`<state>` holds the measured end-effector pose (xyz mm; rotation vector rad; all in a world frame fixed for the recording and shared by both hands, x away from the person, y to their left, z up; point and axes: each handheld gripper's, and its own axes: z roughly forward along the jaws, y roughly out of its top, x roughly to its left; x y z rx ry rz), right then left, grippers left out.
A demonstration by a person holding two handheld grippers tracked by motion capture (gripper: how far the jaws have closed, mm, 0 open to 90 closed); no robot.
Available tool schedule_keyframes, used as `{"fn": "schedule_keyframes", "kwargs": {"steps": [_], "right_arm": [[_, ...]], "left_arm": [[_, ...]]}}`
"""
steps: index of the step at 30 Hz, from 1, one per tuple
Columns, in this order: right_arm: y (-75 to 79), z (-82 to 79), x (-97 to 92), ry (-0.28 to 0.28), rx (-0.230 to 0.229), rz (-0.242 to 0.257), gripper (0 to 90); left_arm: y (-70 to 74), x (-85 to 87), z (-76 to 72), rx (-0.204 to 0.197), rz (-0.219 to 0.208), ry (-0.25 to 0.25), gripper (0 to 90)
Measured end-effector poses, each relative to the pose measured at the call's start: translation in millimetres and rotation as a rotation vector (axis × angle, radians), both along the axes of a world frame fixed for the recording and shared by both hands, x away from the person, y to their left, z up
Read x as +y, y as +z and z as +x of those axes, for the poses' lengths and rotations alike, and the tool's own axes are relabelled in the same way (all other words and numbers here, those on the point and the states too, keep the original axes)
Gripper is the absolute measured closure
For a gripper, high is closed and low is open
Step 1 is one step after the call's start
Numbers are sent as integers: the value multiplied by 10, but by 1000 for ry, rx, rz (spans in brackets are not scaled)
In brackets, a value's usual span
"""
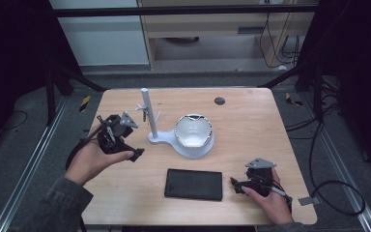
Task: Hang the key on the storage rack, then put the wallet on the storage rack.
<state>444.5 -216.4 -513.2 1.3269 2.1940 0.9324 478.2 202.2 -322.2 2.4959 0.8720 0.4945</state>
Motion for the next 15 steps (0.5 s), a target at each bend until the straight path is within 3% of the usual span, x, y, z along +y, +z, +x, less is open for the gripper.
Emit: {"fn": "schedule_keyframes", "kwargs": {"steps": [8,12,15], "right_arm": [[0,0,0,0,0,0,3],[12,-4,-8,7,5,-2,36],[36,-15,-22,10,5,-4,56]], "left_arm": [[-462,-25,-222,7,-44,-16,109],[-711,-80,-367,2,-33,-31,145],[-808,-114,-421,5,-32,-45,157]]}}
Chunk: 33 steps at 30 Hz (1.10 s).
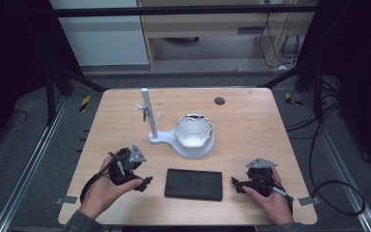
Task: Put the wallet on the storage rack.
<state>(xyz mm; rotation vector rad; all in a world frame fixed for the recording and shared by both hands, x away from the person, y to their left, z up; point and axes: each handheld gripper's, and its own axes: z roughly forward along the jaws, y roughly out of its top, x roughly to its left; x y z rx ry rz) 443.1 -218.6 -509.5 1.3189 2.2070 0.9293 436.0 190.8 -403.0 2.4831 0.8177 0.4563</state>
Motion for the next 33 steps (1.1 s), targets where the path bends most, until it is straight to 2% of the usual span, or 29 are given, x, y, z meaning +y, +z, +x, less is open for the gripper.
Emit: {"fn": "schedule_keyframes", "kwargs": {"steps": [5,7,9,10,11,12,14,16,17,18,22,26,33], "right_arm": [[55,-52,-5,4,-32,-2,65],[50,-55,14,13,-34,-11,72],[48,-55,21,12,-32,-13,77],[48,-52,25,21,-37,-22,81],[50,-52,24,24,-38,-21,81],[50,-52,24,24,-38,-21,81],[60,-55,8,32,-39,-13,81],[59,-52,2,34,-41,-15,84],[59,-50,-1,34,-40,-15,88],[58,-49,0,34,-39,-15,91],[61,-53,8,34,-35,-14,98],[59,-51,11,38,-36,-15,101],[60,-51,13,43,-37,-17,102]], "left_arm": [[-253,-82,-83,10,-13,-27,209],[-373,-109,-105,25,-30,-38,284],[-416,-125,-115,37,-27,-48,346],[-483,-158,-141,52,-17,-72,384],[-483,-158,-141,52,-17,-72,439],[-509,-176,-157,56,-14,-77,439],[-573,-215,-188,77,-11,-100,571],[-588,-227,-196,86,-5,-105,660],[-602,-234,-200,91,-2,-115,660],[-614,-242,-205,100,-1,-122,714],[-661,-266,-203,128,9,-142,839],[-697,-300,-205,146,15,-155,891],[-718,-334,-199,160,12,-169,899]]}}
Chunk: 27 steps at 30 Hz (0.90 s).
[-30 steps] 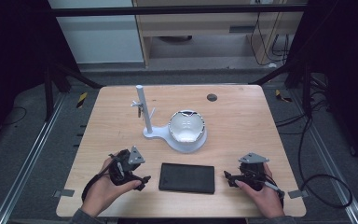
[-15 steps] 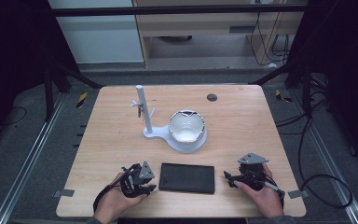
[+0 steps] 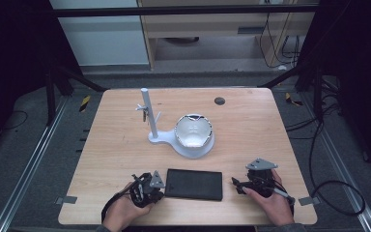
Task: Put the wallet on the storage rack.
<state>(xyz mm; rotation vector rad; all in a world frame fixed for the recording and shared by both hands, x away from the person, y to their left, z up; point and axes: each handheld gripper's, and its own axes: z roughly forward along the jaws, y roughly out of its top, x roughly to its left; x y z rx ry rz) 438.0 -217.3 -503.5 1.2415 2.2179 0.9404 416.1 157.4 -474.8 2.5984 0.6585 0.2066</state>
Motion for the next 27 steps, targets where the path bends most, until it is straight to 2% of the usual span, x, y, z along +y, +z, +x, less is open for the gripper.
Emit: {"fn": "schedule_keyframes", "kwargs": {"steps": [9,14,15,16,17,19,20,21,23,27], "right_arm": [[6,-6,5,-1,-7,1,101],[40,-41,26,7,-16,29,108],[48,-50,31,15,-25,37,108],[70,-69,53,23,-34,56,110],[70,-69,53,23,-34,56,110],[97,-91,84,40,-40,88,112],[131,-113,133,55,-48,119,115],[131,-113,133,55,-48,119,115],[220,-152,233,89,-74,139,116],[327,-180,369,142,-87,146,116]], "left_arm": [[-1,1,-13,-5,-20,1,893],[30,30,-21,-20,-49,8,885],[33,36,-19,-21,-58,6,883],[47,58,-4,-24,-89,15,880],[47,58,-4,-24,-89,15,879],[48,70,13,-22,-114,21,876],[41,73,30,-19,-128,18,875],[41,73,30,-19,-128,18,873],[47,71,57,-26,-142,19,871],[68,61,94,-32,-167,22,867]]}}
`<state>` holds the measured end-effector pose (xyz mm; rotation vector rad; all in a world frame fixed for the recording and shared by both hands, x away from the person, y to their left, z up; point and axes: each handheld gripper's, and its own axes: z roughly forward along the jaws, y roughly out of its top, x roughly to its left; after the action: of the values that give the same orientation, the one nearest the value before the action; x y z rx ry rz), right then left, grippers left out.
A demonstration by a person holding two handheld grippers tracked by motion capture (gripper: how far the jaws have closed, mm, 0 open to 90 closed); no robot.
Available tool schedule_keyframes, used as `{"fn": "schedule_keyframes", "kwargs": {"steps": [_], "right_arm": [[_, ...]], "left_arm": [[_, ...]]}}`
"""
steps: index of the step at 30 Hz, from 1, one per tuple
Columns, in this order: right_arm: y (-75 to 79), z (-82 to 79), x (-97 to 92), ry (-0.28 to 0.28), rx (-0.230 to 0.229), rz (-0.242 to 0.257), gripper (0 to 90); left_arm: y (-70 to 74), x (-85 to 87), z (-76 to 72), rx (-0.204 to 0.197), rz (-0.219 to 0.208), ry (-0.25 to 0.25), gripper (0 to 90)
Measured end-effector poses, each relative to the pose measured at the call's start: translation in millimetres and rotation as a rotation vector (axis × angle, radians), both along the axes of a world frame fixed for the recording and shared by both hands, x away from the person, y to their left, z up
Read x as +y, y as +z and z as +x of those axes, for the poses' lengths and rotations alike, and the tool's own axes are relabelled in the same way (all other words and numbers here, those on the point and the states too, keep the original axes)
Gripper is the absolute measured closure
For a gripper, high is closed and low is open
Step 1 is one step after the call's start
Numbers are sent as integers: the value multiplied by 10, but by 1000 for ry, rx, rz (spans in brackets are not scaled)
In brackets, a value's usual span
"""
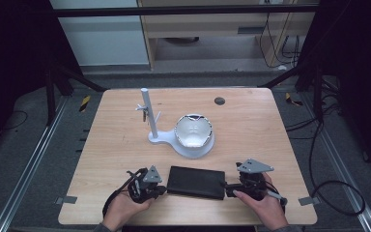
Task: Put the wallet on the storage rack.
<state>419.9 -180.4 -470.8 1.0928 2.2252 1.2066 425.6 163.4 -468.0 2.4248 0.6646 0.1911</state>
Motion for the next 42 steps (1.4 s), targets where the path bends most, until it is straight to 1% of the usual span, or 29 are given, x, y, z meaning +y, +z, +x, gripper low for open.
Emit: {"fn": "schedule_keyframes", "kwargs": {"steps": [1,2,3,4,5,6,7,8,9,12,13,14,16,20,24,26,27,29,30,31,32,34,35,36,37,40,42], "right_arm": [[27,-6,52,20,-4,-4,114],[53,-8,164,57,-5,-19,106],[54,-9,225,70,1,-30,99],[54,-9,225,70,1,-30,99],[48,-8,288,91,8,-42,92],[35,-10,367,115,17,-61,86],[13,-12,469,146,28,-90,73],[6,-14,521,159,35,-106,70],[6,-14,521,159,35,-106,70],[0,4,671,199,37,-164,66],[0,4,671,199,37,-164,66],[4,16,698,202,39,-175,67],[23,51,741,209,42,-206,69],[71,128,823,221,45,-248,88],[78,160,854,222,44,-257,106],[72,171,862,216,48,-271,117],[58,183,867,211,48,-288,135],[47,192,869,212,45,-290,141],[35,198,875,211,52,-292,151],[20,209,880,210,52,-308,193],[20,209,880,210,52,-308,193],[8,223,876,203,51,-322,230],[5,229,872,199,49,-326,263],[11,231,862,193,46,-331,298],[15,234,854,190,41,-327,315],[34,237,830,186,36,-325,346],[55,230,820,178,25,-315,360]], "left_arm": [[14,-4,14,-4,-1,0,866],[36,-11,42,-7,-14,1,865],[43,-15,56,-6,-20,1,865],[43,-15,56,-6,-20,1,864],[54,-19,72,-9,-28,1,864],[62,-22,82,-12,-32,4,864],[75,-29,92,-11,-35,3,864],[104,-38,112,-17,-43,0,864],[104,-38,112,-17,-43,0,864],[147,-39,149,-22,-54,0,863],[162,-35,165,-20,-52,-1,863],[174,-32,183,-19,-58,1,860],[186,-30,207,-15,-64,2,857],[204,-34,269,-8,-69,7,853],[203,-57,300,-5,-72,13,852],[214,-68,307,-8,-74,15,851],[224,-68,310,-6,-79,14,847],[249,-72,318,-8,-85,15,847],[256,-75,322,-10,-83,14,847],[268,-76,333,-8,-83,15,845],[272,-79,337,-8,-87,17,845],[286,-82,347,-3,-97,18,841],[294,-83,348,-3,-99,18,841],[295,-87,347,-1,-97,16,835],[291,-87,345,0,-95,16,834],[246,-81,332,10,-89,10,820],[176,-113,339,22,-47,-4,796]]}}
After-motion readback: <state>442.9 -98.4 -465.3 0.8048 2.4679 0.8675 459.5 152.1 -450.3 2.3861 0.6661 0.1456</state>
